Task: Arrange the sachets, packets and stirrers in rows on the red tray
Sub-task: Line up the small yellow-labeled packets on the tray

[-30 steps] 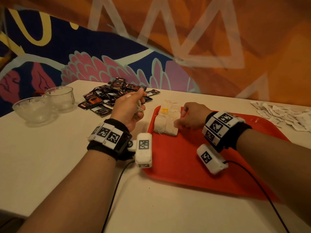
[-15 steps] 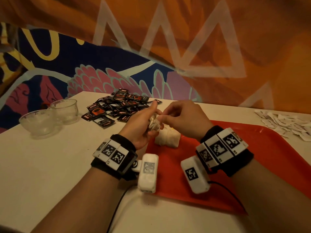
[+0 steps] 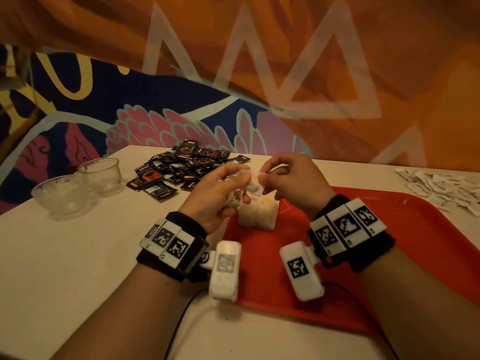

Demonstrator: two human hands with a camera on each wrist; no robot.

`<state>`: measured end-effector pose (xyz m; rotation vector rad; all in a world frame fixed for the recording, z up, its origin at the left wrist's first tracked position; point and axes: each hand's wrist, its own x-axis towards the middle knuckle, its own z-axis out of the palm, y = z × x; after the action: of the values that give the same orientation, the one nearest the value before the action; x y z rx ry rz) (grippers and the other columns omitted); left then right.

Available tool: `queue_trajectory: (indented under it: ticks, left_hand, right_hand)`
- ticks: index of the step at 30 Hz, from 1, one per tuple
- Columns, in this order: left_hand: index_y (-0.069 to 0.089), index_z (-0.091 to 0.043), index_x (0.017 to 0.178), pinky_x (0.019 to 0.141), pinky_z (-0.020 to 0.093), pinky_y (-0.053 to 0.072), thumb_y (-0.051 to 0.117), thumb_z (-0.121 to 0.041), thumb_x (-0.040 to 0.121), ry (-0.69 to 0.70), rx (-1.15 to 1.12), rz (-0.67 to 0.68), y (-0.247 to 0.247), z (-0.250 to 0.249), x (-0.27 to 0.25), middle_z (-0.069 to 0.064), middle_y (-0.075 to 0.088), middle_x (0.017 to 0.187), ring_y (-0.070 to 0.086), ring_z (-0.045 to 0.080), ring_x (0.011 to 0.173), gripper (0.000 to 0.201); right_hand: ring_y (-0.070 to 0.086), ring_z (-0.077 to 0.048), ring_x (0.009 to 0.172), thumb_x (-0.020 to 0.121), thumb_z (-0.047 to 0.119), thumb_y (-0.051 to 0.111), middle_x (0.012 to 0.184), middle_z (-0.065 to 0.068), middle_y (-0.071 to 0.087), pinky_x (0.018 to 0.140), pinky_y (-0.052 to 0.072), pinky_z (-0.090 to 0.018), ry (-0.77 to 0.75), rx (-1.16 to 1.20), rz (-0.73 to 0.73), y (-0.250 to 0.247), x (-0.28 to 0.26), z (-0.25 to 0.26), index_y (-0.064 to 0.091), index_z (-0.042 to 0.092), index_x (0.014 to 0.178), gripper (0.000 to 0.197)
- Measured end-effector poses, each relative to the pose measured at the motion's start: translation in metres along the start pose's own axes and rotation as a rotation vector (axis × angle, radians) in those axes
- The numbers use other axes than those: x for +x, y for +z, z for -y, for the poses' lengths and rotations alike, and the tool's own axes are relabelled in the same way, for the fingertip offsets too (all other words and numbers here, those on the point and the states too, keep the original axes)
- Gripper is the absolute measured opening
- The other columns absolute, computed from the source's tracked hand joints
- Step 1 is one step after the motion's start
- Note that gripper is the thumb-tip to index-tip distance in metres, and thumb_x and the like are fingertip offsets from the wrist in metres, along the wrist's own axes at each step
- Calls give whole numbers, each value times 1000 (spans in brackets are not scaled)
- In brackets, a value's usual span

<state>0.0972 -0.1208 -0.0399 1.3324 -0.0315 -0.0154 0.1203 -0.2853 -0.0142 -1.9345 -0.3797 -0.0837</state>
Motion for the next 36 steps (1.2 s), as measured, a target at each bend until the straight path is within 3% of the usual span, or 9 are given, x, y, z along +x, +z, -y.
queue_trajectory:
  ticks: [4,8,13,16,20,27,31,33,36]
  left_hand:
    - [62,-19,118,34,15,32,68,-14,91,48,-50,-88,0,-1,1,2,70,79,57,10,54,28]
    - [60,-18,118,34,16,28,67,-14,92,63,-66,-106,2,0,1,-2,70,73,53,10,50,27]
    - [66,-17,109,38,16,32,72,-29,83,190,54,-127,2,-3,-1,1,63,99,52,11,49,30]
    - [68,-14,104,37,13,32,71,-32,71,229,93,-5,5,-7,-7,-2,60,71,48,8,47,37]
    - [71,-18,93,40,17,32,75,-28,69,243,178,32,5,-7,-8,-3,59,60,46,10,48,26]
    - [70,-13,91,35,13,32,66,-14,91,225,105,-96,3,-8,-6,-4,60,59,48,9,45,4]
    - [69,-15,86,37,17,33,70,-19,88,280,156,-109,4,-5,-4,-5,58,57,48,10,44,4]
    - [70,-16,86,39,18,35,74,-26,79,319,207,-105,5,-4,-4,-6,58,58,49,10,45,13]
    - [71,-16,86,40,18,36,73,-14,85,338,221,-117,4,-4,-3,-7,60,57,49,8,44,2]
  right_hand:
    - [66,-19,64,85,2,66,61,-1,66,57,48,-31,-23,80,6,0,-2,3,62,18,91,18]
    - [60,-18,60,87,-2,58,65,-5,64,58,50,-30,-43,117,19,1,-2,5,69,16,81,22]
    - [61,-18,61,90,-5,52,69,-12,66,55,51,-26,95,333,24,-7,-1,8,70,3,79,23]
    - [61,-16,60,86,-12,48,67,-10,65,52,50,-22,144,463,56,-11,-2,10,68,-2,81,23]
    - [63,-17,66,88,-6,57,73,-9,69,55,48,-25,126,339,44,-10,-1,8,71,5,82,19]
    - [65,-16,83,86,22,74,91,1,71,64,50,-28,-32,138,45,-4,-2,4,72,20,87,2]
    - [71,-23,86,89,22,72,87,-5,73,78,60,-42,-92,71,-6,1,1,0,70,20,86,4]
    - [70,-18,75,91,27,70,79,-2,73,71,59,-36,-121,-9,-25,3,2,-1,67,21,92,7]
    - [68,-10,70,91,29,69,76,3,72,66,55,-28,-175,-109,-36,5,1,-3,64,23,99,12]
